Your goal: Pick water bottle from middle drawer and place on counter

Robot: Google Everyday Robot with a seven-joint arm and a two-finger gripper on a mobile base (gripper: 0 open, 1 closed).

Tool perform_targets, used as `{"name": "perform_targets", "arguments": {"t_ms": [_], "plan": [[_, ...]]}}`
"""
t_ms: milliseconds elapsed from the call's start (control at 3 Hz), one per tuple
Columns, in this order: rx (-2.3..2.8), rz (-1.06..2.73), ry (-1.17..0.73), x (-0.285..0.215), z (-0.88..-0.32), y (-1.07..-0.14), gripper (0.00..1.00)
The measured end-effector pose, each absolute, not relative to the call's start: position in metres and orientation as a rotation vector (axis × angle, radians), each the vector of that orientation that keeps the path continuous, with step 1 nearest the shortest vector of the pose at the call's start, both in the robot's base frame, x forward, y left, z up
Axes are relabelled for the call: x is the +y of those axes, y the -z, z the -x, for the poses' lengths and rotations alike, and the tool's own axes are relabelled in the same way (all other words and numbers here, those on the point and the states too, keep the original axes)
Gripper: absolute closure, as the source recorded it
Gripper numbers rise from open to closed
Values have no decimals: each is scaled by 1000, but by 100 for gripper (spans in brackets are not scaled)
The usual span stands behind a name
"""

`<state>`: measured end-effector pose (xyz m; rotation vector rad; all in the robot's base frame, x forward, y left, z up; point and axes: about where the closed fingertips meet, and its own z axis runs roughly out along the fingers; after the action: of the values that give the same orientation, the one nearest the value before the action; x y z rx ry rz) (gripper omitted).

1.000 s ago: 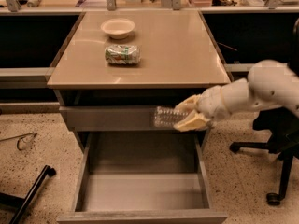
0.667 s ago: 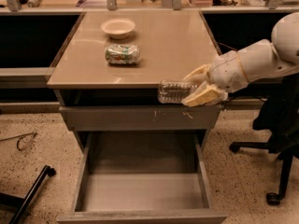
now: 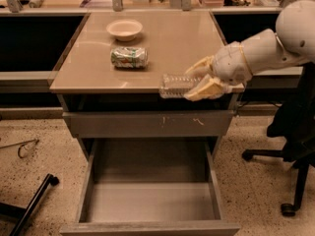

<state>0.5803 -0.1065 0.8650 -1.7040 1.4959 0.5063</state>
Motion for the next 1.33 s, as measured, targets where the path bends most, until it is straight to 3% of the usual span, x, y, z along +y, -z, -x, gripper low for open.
{"name": "perform_targets", "arguments": {"t_ms": [667,1333], "plan": [[1400,1724,-399,-68,-658,-884,100],[1510,1683,-419,-58,-693,-835,100]]}}
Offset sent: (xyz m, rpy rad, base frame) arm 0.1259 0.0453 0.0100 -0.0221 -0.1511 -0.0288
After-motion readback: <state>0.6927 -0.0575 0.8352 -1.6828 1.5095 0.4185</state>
